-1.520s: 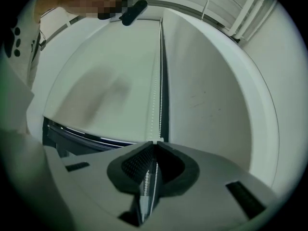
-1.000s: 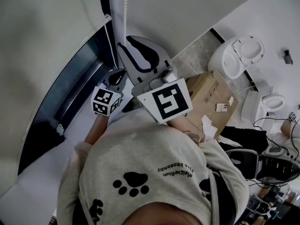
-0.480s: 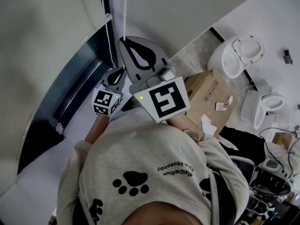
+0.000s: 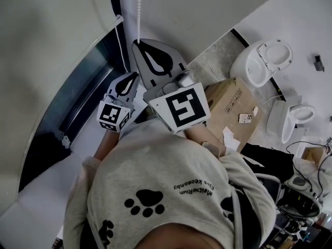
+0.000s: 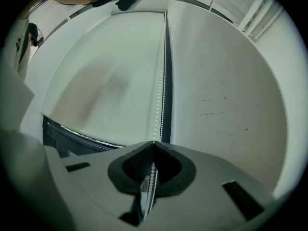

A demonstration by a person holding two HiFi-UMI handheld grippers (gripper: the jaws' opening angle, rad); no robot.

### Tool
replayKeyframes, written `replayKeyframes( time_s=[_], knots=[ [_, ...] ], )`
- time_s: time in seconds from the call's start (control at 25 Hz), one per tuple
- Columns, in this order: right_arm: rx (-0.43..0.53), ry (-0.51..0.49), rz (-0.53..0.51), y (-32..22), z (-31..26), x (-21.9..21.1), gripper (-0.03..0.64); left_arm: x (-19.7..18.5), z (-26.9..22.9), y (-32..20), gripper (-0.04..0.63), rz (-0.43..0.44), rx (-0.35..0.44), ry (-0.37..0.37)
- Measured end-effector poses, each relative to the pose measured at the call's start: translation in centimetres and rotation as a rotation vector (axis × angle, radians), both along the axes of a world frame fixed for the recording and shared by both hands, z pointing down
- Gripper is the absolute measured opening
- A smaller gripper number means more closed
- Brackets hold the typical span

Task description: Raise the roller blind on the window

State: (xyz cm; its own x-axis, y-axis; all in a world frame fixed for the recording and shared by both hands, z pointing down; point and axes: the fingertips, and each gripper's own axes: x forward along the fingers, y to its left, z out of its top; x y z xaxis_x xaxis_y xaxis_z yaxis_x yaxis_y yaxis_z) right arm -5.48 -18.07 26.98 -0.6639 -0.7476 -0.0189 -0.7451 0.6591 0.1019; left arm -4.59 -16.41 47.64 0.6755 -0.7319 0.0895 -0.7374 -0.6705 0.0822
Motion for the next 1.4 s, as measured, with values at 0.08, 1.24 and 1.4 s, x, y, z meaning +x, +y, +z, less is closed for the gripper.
replayKeyframes(
  time_s=[0.08,1.24,1.4],
  knots=[
    [-0.003,-0.005,0.002,0.0,-0.4,0.1,0.008,-0.5,-2.1,0.4,0.011,-0.001,0.019,0.019],
    [-0.280,0.101,-0.060,0.6,14.3,-0.7,0.008,-2.9,-16.0,1.4,0.104,-0.011,0.143,0.076],
    [-0.325,0.135,-0.062,1.3,16.3,-0.5,0.008,-2.2,-17.5,1.6,0.103,0.013,0.143,0.063]
  ],
)
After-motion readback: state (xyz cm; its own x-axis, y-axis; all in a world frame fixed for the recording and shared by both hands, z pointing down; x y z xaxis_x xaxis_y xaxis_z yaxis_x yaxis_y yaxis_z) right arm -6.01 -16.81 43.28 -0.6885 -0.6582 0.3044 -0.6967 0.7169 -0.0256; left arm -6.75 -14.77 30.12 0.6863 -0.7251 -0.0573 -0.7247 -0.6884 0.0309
